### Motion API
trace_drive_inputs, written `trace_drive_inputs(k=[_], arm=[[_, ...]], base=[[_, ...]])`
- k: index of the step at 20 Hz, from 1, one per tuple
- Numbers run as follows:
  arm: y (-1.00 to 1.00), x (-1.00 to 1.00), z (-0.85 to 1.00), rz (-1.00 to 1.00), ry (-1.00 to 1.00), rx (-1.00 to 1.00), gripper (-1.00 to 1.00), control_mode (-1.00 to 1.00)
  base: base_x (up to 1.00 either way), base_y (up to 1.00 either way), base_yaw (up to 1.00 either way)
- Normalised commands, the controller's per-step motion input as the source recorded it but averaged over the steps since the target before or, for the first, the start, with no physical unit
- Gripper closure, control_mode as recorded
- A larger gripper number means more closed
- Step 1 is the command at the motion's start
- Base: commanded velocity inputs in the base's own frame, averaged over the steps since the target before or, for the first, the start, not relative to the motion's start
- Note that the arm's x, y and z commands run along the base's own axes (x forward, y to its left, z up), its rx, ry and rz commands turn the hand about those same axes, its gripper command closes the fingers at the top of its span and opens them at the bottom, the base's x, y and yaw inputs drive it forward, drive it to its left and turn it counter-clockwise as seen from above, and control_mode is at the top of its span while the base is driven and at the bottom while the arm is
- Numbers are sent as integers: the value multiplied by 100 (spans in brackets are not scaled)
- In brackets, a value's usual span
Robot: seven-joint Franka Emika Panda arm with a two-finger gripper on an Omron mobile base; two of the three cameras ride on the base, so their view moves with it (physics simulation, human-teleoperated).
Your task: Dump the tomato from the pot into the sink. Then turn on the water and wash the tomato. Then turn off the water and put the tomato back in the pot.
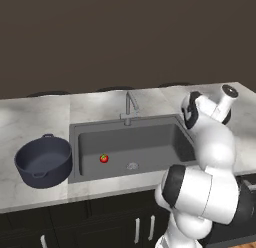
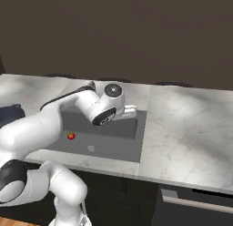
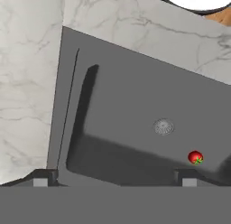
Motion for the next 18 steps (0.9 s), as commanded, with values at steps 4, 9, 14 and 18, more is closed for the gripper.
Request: trace_drive_inputs(k=[4,9,14,18], arm=[[29,0,100,-5,43,0,-100,-100],[38,-11,90,-1,40,2,-100,-100],[68,-62,25,-3,23,0,-100,-100],[85,-82,0,-17,0,3,-100,-100]], base=[[0,0,0],[0,0,0],[0,0,0],[0,0,0]])
